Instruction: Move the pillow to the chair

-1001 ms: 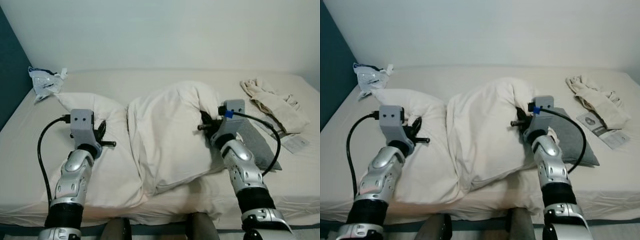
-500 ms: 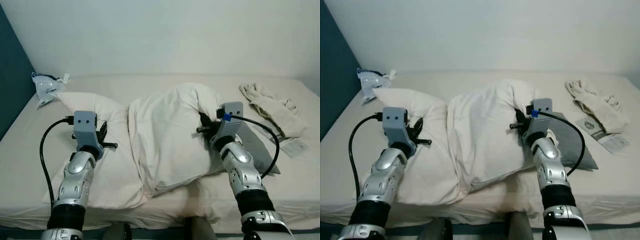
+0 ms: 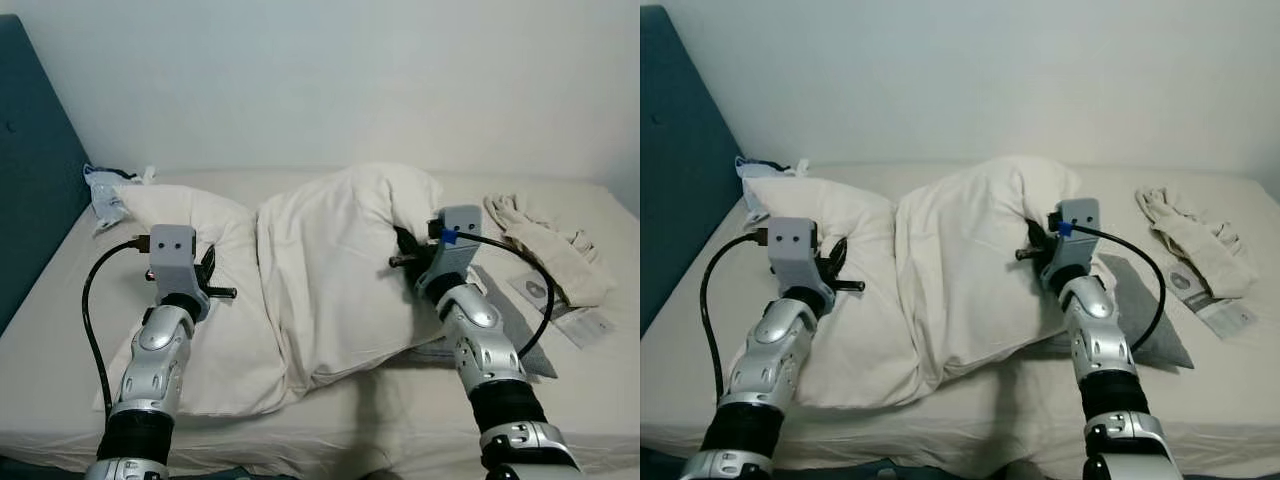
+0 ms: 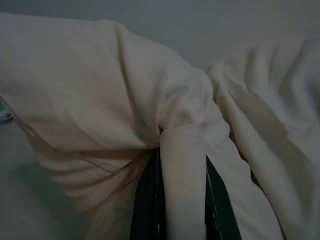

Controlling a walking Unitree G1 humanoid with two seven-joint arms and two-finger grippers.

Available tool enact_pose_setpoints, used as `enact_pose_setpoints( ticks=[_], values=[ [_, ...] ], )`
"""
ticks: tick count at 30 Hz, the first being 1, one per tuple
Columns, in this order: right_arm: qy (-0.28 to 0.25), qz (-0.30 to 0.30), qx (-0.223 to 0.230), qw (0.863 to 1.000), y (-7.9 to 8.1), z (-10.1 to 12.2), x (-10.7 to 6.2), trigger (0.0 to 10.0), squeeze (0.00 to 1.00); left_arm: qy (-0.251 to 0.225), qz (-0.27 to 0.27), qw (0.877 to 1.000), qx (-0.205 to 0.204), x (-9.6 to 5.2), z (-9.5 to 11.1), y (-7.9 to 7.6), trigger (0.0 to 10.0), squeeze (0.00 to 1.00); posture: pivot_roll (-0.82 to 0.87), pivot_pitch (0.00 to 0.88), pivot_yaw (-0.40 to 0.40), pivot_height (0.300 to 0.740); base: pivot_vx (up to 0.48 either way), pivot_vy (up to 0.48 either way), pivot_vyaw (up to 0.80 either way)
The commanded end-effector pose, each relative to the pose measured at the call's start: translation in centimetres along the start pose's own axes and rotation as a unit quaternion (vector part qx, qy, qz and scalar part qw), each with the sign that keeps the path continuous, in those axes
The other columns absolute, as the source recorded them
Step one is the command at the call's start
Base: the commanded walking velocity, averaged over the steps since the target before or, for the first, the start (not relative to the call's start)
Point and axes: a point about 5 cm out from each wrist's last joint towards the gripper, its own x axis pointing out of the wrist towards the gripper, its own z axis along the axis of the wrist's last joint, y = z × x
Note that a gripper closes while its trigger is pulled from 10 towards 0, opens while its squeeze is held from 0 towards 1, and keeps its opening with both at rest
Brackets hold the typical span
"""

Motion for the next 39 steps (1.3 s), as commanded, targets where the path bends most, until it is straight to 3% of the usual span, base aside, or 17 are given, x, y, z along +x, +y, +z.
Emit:
enact_pose_setpoints(
  ticks=[1, 15, 20, 26, 30, 36, 39],
  values=[
    [-0.017, 0.015, 0.000, 1.000, 0.5, 0.6, 0.3, 10.0, 0.00, -0.023, -0.008, 1.000, 0.006, -0.1, 0.3, -0.4, 10.0, 0.00, 0.00, 0.035, -0.043, 0.683, 0.000, 0.000, 0.00],
    [-0.031, 0.020, 0.011, 0.999, 0.8, 0.6, 0.0, 10.0, 0.00, -0.039, -0.013, 0.999, -0.008, 0.0, 0.9, -1.1, 10.0, 0.00, 0.00, 0.016, -0.041, 0.740, 0.000, 0.000, 0.00],
    [-0.033, 0.015, 0.014, 0.999, 0.7, 0.7, 0.2, 10.0, 0.00, -0.046, -0.011, 0.999, -0.010, 0.2, 1.3, -1.0, 10.0, 0.00, 0.00, 0.013, -0.039, 0.740, 0.000, 0.000, 0.00],
    [0.018, -0.015, 0.026, 0.999, 0.2, -1.1, 0.1, 10.0, 0.00, -0.041, -0.002, 0.999, -0.020, 0.6, 1.1, -0.9, 10.0, 0.00, 0.00, 0.007, -0.035, 0.740, 0.000, 0.000, 0.00],
    [0.018, -0.026, 0.030, 0.999, 0.2, -1.4, 0.0, 10.0, 0.00, -0.028, 0.002, 0.999, -0.025, 0.4, 0.5, -1.0, 10.0, 0.00, -0.01, 0.006, -0.033, 0.740, 0.000, 0.000, 0.00],
    [-0.041, -0.048, 0.018, 0.998, -0.1, 0.8, 0.7, 10.0, 0.00, -0.058, 0.043, 0.996, -0.057, 0.7, 1.8, 0.0, 10.0, 0.00, -0.01, 0.005, -0.032, 0.740, 0.000, 0.000, 0.00],
    [-0.104, -0.067, 0.008, 0.992, -0.8, 4.2, 1.8, 10.0, 0.00, -0.094, 0.065, 0.992, -0.057, 1.7, 4.3, 1.2, 10.0, 0.00, -0.01, 0.003, -0.031, 0.740, 0.000, 0.000, 0.00]
  ],
)
